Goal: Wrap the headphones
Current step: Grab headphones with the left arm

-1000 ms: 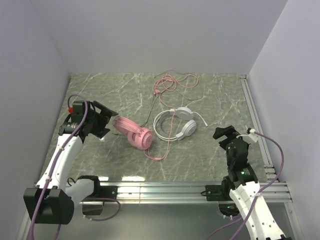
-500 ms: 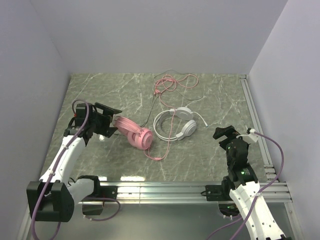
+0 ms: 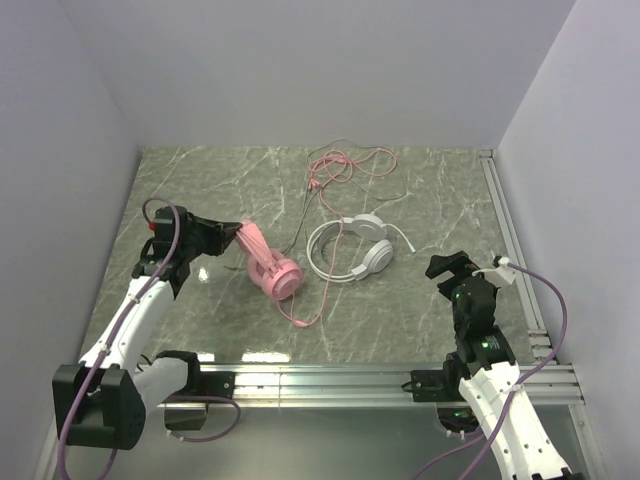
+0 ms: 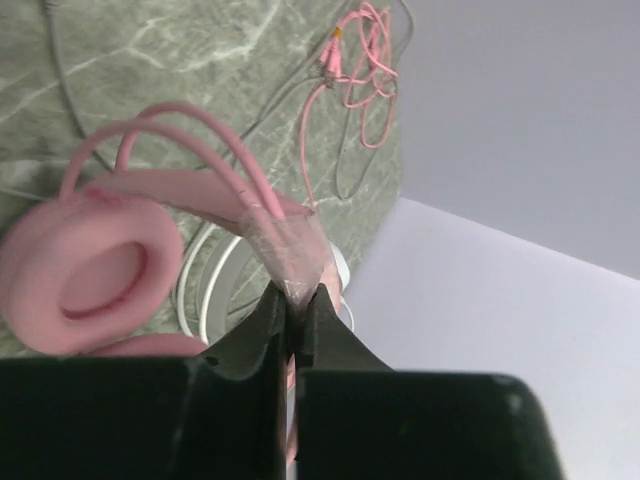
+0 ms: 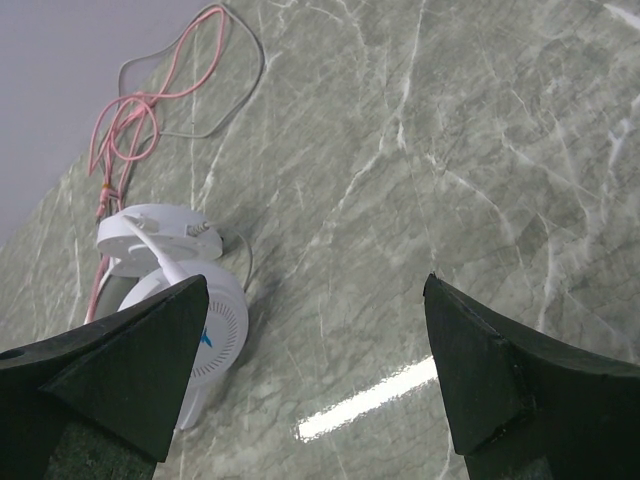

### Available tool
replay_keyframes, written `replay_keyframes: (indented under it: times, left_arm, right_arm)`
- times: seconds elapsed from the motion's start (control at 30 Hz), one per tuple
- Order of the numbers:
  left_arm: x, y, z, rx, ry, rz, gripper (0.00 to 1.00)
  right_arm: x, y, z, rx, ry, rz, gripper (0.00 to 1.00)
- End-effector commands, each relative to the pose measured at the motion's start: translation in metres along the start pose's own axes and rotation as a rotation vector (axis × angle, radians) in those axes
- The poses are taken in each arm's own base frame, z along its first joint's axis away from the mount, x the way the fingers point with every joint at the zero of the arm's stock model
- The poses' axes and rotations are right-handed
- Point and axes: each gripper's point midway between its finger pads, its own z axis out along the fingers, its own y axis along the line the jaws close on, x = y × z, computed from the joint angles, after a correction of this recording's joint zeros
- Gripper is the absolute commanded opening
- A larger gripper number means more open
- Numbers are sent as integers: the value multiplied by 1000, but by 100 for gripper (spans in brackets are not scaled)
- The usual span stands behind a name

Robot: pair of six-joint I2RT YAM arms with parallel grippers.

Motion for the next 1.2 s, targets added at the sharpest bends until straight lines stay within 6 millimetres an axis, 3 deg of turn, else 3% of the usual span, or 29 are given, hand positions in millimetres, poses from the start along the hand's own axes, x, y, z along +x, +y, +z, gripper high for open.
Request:
replay_keyframes:
  times: [0.0,0.13,0.23,0.4,0.57,0.7,0.8,0.93,1.03,1.07,1.17]
  left_arm:
    - [-7,-35,-9,146,-46,157,1]
    - [9,-55,-10,294,30,326,0]
    - [36,-72,-20,444,173,429,1]
    - [73,-84,-23,585,403,405,0]
    - [105,-119,-22,700,466,508,1]
    - [112,-138,-32,809,521,493,1]
    - [106,-124,-23,790,557,463,0]
    - [61,-54,12,565,471,381,2]
    - [45,-15,15,465,412,360,2]
    - [32,-10,15,443,372,352,2]
    - [16,-4,11,366,287,381,2]
  right_arm:
    - [-13,12,0,-35,-33,2,95]
    - [-13,15,0,-50,-31,-1,94]
    - [-13,14,0,-49,-32,-4,93]
    - [-12,15,0,-56,-26,-7,93]
    - [-12,17,0,-65,-26,-9,92]
    - [-11,17,0,-67,-23,-13,91]
    - [-10,17,0,-68,-19,-14,91]
    - [-12,18,0,-71,-25,-12,91]
    - [-10,19,0,-74,-18,-16,91]
    - [-11,20,0,-78,-19,-14,91]
    - [-10,20,1,-77,-14,-18,91]
